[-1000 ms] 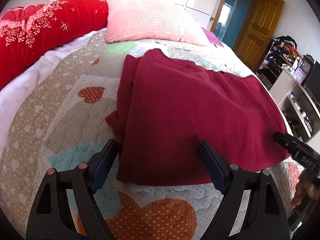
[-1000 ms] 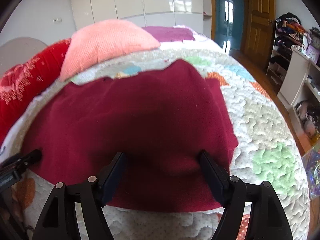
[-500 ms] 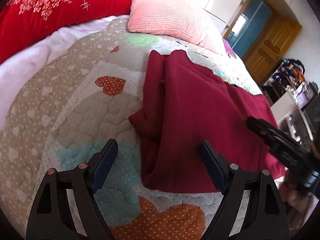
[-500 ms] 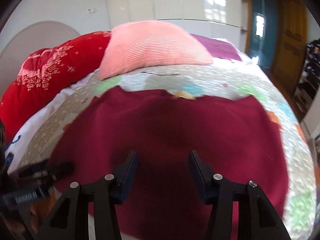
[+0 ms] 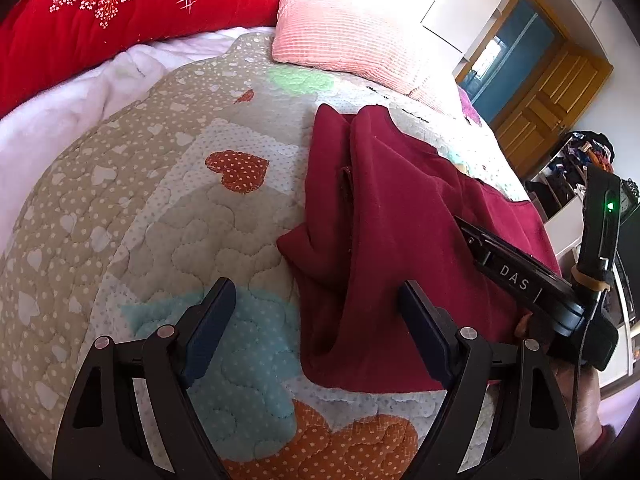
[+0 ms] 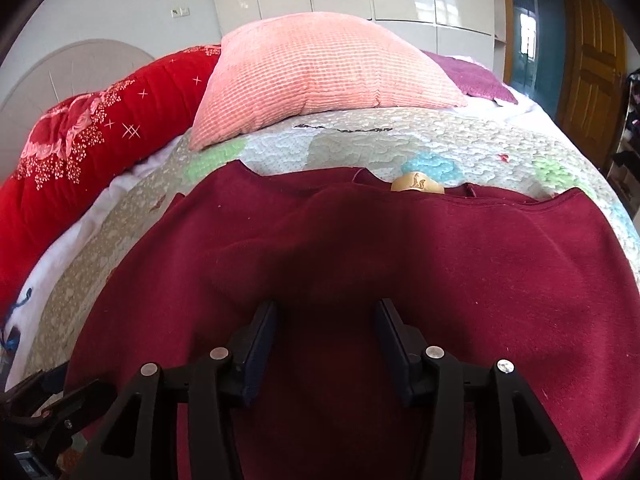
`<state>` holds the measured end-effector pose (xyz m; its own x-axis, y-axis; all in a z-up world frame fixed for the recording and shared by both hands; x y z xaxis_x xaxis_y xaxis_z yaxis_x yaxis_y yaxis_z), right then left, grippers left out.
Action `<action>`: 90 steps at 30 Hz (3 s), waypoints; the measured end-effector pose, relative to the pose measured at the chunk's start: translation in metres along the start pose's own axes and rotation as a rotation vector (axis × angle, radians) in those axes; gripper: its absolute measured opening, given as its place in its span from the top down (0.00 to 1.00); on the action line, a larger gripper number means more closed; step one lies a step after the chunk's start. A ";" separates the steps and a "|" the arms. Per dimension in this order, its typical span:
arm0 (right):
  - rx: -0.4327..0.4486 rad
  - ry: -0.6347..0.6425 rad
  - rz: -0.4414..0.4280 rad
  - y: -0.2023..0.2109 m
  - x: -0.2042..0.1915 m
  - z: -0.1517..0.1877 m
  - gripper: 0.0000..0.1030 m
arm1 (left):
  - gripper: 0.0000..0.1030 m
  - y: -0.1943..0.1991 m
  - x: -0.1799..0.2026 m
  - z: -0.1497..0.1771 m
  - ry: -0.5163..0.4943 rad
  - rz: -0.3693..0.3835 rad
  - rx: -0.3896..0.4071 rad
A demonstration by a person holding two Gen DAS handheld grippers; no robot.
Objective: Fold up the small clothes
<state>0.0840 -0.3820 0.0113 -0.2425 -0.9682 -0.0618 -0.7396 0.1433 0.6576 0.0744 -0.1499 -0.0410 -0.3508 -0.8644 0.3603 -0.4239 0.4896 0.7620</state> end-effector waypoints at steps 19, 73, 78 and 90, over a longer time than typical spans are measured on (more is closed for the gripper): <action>-0.048 -0.043 -0.039 0.006 -0.001 -0.005 0.48 | 0.19 0.008 -0.008 0.006 0.084 0.065 -0.018; -0.105 -0.203 0.025 0.078 0.175 0.019 0.84 | 0.78 0.015 0.251 0.105 -0.510 0.327 -0.133; -0.037 -0.273 -0.029 0.105 0.182 0.014 0.70 | 0.66 0.064 0.213 0.089 -0.613 0.220 0.018; 0.042 0.107 -0.125 0.159 0.085 0.029 0.61 | 0.44 0.011 0.174 0.056 -0.450 0.081 -0.020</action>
<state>-0.0726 -0.4360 0.0891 -0.0803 -0.9950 -0.0595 -0.7860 0.0265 0.6177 -0.0380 -0.2889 0.0003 -0.7120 -0.6855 0.1524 -0.3654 0.5470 0.7532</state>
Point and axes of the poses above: each gripper's, at about its wrist camera, not at the fingertips, and y roughly against the way its jaws point, x to its right, z to its underside, the point moved 9 cm from there along -y, roughly the way its jaws point, and after that the axes turned 1 degree about -x, right-handed, at the moved point
